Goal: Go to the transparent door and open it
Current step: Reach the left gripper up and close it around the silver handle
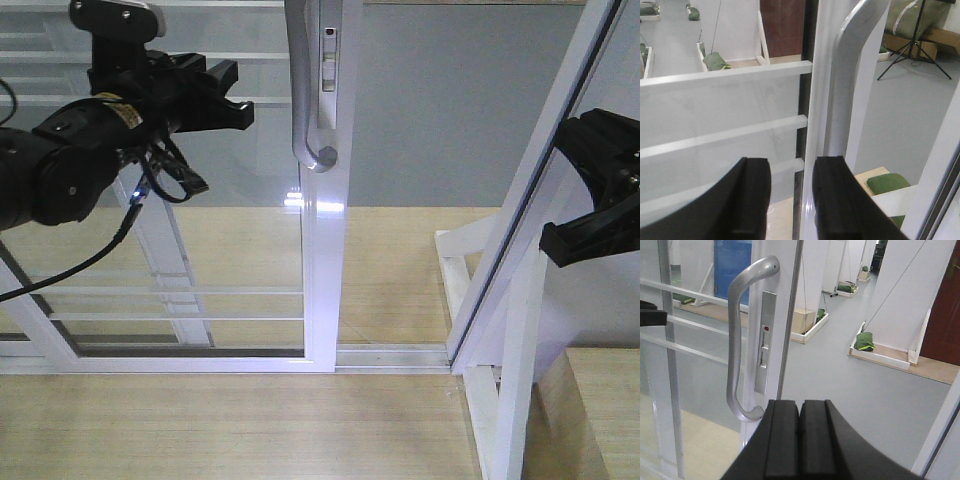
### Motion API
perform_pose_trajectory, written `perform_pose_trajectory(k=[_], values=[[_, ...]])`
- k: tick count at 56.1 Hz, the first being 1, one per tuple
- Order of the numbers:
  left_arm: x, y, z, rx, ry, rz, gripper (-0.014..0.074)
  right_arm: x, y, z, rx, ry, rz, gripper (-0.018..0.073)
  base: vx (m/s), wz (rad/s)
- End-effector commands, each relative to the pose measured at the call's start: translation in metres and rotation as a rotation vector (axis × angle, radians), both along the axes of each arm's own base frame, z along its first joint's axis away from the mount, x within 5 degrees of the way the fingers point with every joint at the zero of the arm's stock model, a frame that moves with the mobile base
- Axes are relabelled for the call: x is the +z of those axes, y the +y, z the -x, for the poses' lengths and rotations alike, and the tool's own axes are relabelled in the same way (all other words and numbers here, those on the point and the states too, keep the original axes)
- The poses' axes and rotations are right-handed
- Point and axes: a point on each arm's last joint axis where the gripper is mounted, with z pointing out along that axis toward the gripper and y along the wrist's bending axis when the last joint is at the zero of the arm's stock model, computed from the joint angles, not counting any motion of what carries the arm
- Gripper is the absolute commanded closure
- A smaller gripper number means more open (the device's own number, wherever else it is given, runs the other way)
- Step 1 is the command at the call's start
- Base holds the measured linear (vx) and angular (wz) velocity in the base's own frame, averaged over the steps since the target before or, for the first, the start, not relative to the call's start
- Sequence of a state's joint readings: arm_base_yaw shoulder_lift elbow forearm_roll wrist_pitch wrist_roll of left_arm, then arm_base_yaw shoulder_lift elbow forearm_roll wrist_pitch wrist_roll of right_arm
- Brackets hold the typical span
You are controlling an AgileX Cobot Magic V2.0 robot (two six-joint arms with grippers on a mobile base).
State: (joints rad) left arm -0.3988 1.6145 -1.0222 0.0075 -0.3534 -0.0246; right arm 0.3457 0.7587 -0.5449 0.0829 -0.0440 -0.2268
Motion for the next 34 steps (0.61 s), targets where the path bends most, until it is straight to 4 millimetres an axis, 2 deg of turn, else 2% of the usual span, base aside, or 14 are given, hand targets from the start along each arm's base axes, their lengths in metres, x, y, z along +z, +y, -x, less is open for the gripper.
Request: perform_pose_trajectory(k=[1, 20, 34], values=[[0.037, -0.012, -0.008, -0.033, -0.170, 0.069, 0.0234, 0.018, -0.001, 0.001, -0.005, -0.115, -0.025, 0.0565, 0.00, 0.00], [0.034, -0.051, -0.034, -0.113, -0.194, 0.069, 0.0234, 0.018, -0.001, 0.001, -0.005, -0.115, -0.025, 0.0565, 0.00, 0.00], [0.033, -0.061, -0.054, -0.110, -0.201, 0.070, 0.0234, 0.018, -0.001, 0.001, -0.004, -0.114, -0.025, 0.0565, 0.00, 0.00]])
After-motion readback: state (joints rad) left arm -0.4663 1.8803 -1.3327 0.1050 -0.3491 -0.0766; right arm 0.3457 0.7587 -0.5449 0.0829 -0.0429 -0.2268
